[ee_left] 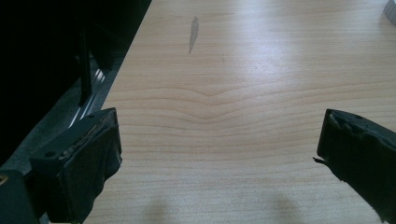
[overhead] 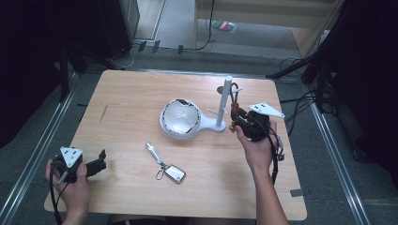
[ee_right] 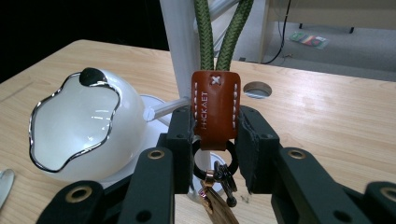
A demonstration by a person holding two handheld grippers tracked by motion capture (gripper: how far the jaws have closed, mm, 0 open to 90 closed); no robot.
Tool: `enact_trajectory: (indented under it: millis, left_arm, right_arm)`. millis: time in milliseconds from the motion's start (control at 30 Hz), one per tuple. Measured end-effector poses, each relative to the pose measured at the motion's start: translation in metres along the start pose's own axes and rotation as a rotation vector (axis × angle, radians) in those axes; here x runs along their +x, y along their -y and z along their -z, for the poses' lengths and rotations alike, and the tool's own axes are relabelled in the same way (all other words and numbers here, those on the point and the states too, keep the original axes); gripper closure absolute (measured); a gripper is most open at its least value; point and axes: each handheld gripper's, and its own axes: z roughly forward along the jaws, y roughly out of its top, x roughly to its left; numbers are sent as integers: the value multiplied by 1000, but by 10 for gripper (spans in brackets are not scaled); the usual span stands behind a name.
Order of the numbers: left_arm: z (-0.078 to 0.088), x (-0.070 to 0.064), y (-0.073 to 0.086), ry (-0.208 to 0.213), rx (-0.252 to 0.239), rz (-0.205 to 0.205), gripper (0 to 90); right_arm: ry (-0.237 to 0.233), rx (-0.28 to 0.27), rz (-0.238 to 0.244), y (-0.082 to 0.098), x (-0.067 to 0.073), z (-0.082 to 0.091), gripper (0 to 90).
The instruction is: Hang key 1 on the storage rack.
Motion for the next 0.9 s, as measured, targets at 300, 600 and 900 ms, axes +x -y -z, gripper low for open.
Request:
enact_trajectory:
  millis: [300, 600, 900]
  left_arm:
    - [0, 0, 0, 0, 2, -2, 0]
    - [0, 0, 0, 2, 3, -2, 0]
    - [0, 0, 0, 1, 4, 2, 0]
  right_arm:
    - [-2, 2, 20, 1, 1, -1, 687]
    - [-8, 10, 47, 6, 5, -4, 628]
    - [53, 0, 73, 13, 12, 6, 599]
